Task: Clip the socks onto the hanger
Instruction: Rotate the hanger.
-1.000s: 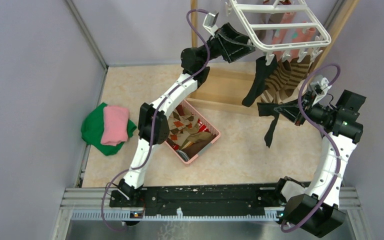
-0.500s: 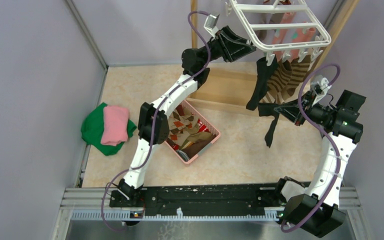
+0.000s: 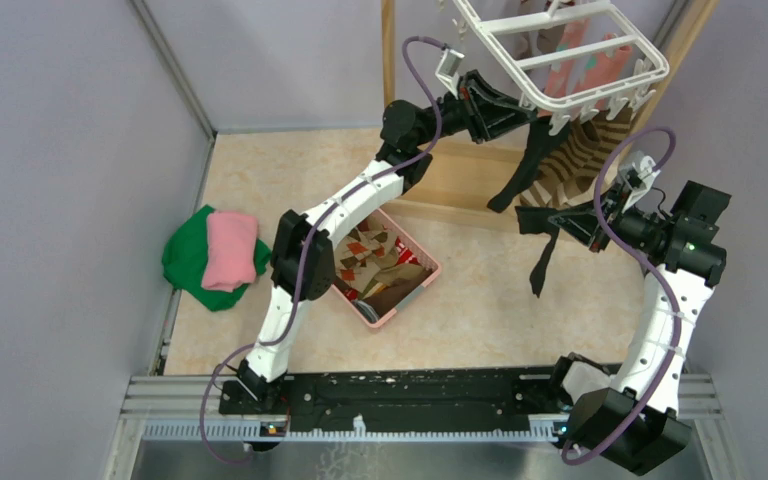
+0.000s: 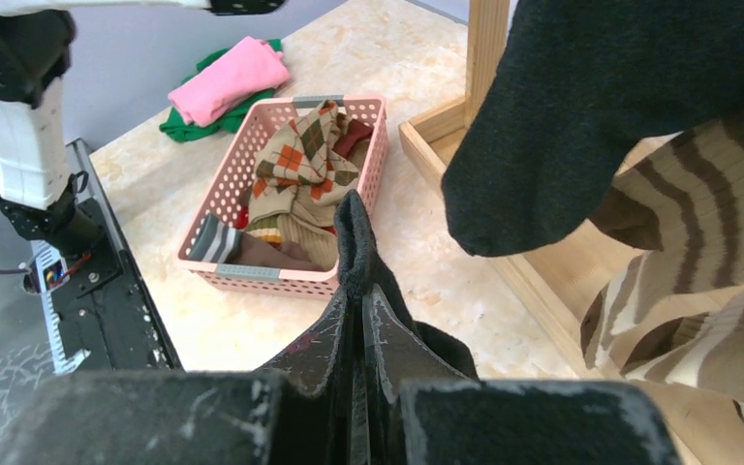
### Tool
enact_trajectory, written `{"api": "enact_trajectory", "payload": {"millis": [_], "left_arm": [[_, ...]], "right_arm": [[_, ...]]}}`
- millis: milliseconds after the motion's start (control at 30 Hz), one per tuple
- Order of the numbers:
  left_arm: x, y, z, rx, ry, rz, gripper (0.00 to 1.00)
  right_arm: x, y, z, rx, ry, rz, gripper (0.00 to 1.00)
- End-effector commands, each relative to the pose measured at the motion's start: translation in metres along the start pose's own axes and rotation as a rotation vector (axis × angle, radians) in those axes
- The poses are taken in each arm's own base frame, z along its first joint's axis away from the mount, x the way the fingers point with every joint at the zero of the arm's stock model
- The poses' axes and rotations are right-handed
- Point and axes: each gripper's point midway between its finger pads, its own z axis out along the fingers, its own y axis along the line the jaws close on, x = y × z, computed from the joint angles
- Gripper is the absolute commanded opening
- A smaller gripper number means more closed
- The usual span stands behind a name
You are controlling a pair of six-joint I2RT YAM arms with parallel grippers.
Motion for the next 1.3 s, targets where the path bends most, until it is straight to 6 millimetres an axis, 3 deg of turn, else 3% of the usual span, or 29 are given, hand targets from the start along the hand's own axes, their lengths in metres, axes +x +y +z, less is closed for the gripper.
{"api": "enact_trajectory", "payload": {"millis": [0, 200, 433, 800, 1067, 1267], "left_arm": [[-0.025, -0.053, 0.036, -0.006, -0.01, 0.271, 0.16], [-0.018, -0.058, 0.062, -0.106, -0.022, 0.413, 0.13], [-0.004, -0.046, 0.083, -0.146, -0.021, 0.433, 0.14], [0.006, -0.026, 0.073, -0.225, -0.008, 0.454, 0.23], [0.008, -0.036, 0.063, -0.176, 0.002, 0.442, 0.47], [0.004, -0.043, 0.05, -0.129, 0.013, 0.407, 0.53]], "right_arm": [[-0.017, 0.003, -0.001, 0.015, 0.005, -0.092, 0.0], [-0.017, 0.0, -0.002, 0.044, 0.02, -0.09, 0.0], [-0.017, -0.003, -0.003, 0.066, 0.028, -0.085, 0.0], [-0.015, -0.007, -0.004, 0.077, 0.035, -0.079, 0.0], [-0.014, -0.007, -0.004, 0.081, 0.037, -0.081, 0.0], [-0.014, -0.007, -0.004, 0.079, 0.036, -0.08, 0.0]]}}
